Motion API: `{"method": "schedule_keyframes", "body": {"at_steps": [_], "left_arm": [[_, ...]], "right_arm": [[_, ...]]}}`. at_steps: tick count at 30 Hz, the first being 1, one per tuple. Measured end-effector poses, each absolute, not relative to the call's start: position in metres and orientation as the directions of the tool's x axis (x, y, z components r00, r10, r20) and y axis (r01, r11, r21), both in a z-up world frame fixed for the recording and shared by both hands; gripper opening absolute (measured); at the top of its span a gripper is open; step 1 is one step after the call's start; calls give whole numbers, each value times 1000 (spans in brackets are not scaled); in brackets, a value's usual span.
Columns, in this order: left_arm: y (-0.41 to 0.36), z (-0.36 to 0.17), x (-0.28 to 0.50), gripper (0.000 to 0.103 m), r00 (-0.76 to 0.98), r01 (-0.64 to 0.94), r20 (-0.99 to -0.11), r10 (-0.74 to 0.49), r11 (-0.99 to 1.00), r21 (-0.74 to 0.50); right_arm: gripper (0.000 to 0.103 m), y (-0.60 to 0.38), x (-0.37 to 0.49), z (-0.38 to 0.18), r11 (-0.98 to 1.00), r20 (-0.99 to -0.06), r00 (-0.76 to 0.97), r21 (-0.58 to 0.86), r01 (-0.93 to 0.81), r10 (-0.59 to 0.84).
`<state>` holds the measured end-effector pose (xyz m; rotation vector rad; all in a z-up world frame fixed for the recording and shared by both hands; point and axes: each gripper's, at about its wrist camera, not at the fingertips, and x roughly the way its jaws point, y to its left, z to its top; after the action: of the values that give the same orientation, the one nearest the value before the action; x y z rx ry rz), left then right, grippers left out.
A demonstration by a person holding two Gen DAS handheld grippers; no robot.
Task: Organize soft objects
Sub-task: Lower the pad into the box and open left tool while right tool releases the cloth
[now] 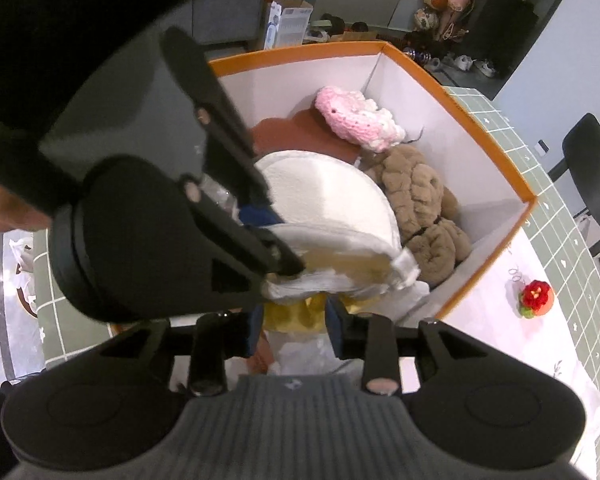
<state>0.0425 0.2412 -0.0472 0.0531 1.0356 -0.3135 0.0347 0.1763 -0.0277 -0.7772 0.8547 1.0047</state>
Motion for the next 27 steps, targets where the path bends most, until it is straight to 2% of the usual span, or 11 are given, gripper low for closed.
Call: {"method": "schedule_keyframes", "body": {"at_steps": [4,9,11,12,14,16,18,23,25,27], "left_arm": [[241,-47,37,19,456,284,-859,-232,953,-106],[234,-47,30,20,442,303,-868,-224,949,-91],[231,-46,27,25,438,312,-874,-211,947,-72],[230,-46,26,33,433,322,-879,-201,945,-58],[229,-43,23,38,434,331,-884,-173,943,-22],[233,-38,21,51,441,324,-884,-154,946,-3],[236,-30,18,59,457,325,-877,-148,946,10],[241,-8,6,62,519,330,-844,-138,943,49],[244,0,0,67,544,329,-826,-149,943,46],[250,5,-3,67,563,321,-809,-166,947,29]], "right_arm": [[41,163,32,-18,352,-861,295,-148,-924,414],[41,148,30,-7,362,-843,289,-122,-924,453],[41,144,30,-3,367,-836,291,-118,-923,465],[43,143,30,-1,370,-832,295,-117,-921,470],[48,139,29,2,378,-820,298,-109,-919,488],[49,135,26,5,382,-812,294,-95,-919,505],[49,132,24,7,386,-806,293,-87,-918,514],[50,128,24,8,403,-794,290,-62,-913,535],[50,128,26,7,412,-791,285,-46,-910,541],[50,127,25,7,420,-790,287,-40,-907,543]]}}
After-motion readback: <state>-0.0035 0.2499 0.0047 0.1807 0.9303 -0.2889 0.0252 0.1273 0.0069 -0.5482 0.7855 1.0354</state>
